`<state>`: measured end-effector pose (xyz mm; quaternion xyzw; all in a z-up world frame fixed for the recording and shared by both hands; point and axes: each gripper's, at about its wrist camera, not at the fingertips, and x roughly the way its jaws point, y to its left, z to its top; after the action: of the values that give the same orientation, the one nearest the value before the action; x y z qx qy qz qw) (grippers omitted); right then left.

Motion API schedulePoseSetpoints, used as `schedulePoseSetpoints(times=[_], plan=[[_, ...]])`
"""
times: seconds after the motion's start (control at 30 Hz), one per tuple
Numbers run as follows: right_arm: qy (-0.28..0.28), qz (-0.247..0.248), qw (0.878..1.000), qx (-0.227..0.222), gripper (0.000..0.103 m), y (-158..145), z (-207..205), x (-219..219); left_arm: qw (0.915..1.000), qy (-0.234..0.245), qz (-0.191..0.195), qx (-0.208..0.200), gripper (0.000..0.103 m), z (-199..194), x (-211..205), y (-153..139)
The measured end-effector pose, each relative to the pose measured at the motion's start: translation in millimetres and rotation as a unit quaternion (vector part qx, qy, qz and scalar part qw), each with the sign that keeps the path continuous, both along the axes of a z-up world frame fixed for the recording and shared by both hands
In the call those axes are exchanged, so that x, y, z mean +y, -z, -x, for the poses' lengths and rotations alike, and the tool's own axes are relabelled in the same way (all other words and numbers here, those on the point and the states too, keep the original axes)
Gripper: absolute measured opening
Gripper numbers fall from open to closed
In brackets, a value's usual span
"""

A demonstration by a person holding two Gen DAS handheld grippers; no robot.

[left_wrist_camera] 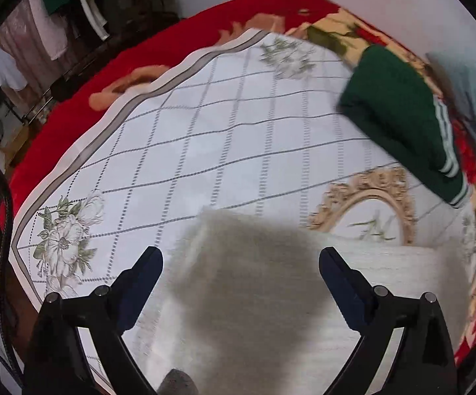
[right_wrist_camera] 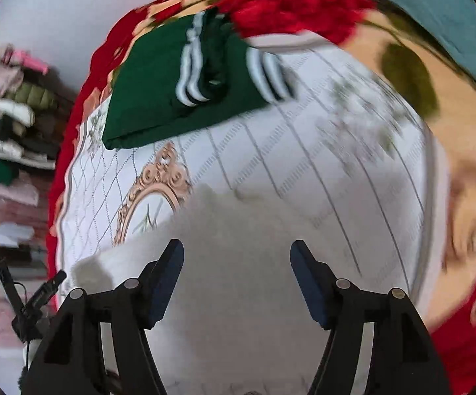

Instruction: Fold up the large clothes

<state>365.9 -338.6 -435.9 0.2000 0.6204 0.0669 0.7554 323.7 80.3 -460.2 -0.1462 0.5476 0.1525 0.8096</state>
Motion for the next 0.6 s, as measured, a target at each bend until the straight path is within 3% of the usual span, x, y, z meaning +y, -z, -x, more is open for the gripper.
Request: schedulePoseSetpoints(times=[0.23, 0.4, 0.6], plan=[[0.122, -0.087, 0.987, 0.063, 0.069, 49, 113, -61, 0.9946, 0.094, 0.021, -0.04, 0.097, -3, -97, -11], [0.186, -0.17, 0.965, 0.069, 0.069, 113, 159, -86, 0.9874, 0.15, 0.049, 0.006, 0.097, -12, -163, 24], [0.224, -0.272, 0.935, 0.029, 0.069, 168, 153, -90, 0.9797, 0.177, 0.039, 0.085, 0.097, -23, -196, 89]])
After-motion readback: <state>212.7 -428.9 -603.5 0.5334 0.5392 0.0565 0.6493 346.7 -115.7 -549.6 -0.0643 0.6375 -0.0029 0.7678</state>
